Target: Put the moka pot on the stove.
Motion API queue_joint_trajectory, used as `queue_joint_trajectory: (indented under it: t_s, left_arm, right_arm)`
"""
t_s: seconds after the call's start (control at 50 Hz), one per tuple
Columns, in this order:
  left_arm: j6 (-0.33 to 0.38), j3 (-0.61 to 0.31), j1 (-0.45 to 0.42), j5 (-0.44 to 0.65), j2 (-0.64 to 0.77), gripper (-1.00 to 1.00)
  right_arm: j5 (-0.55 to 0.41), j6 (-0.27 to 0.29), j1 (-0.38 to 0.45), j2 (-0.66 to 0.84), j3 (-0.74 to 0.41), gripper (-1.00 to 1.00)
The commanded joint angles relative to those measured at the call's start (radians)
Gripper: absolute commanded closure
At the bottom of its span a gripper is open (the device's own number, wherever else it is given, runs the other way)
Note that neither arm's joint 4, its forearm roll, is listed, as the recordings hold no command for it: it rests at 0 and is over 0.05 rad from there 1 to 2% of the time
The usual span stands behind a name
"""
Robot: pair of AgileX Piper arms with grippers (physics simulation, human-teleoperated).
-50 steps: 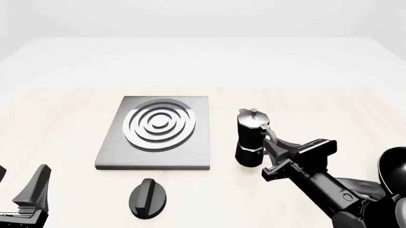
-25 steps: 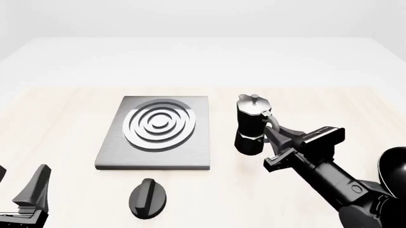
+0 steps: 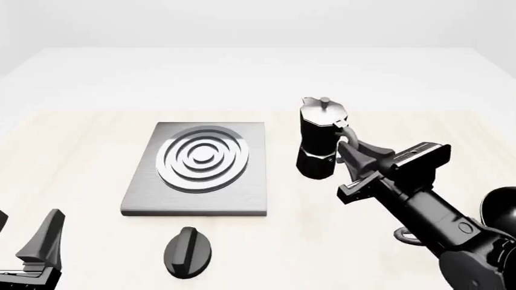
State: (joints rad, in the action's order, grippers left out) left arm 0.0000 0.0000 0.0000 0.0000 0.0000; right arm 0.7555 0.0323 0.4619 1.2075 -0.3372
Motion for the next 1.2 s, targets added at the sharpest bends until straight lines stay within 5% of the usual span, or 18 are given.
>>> queue_joint_trajectory:
  t_s: [0.02, 1.2]
  left_arm:
    - [0.0, 0.0, 0.0, 0.0, 0.0, -1.0]
    - [0.0, 0.0, 0.0, 0.0, 0.0, -1.0]
  right_arm:
    - [-0.017, 0.015, 0.011, -0.026, -0.048, 1.0]
    - [0.052, 0.01, 0.138, 0.233, -0.307, 1.0]
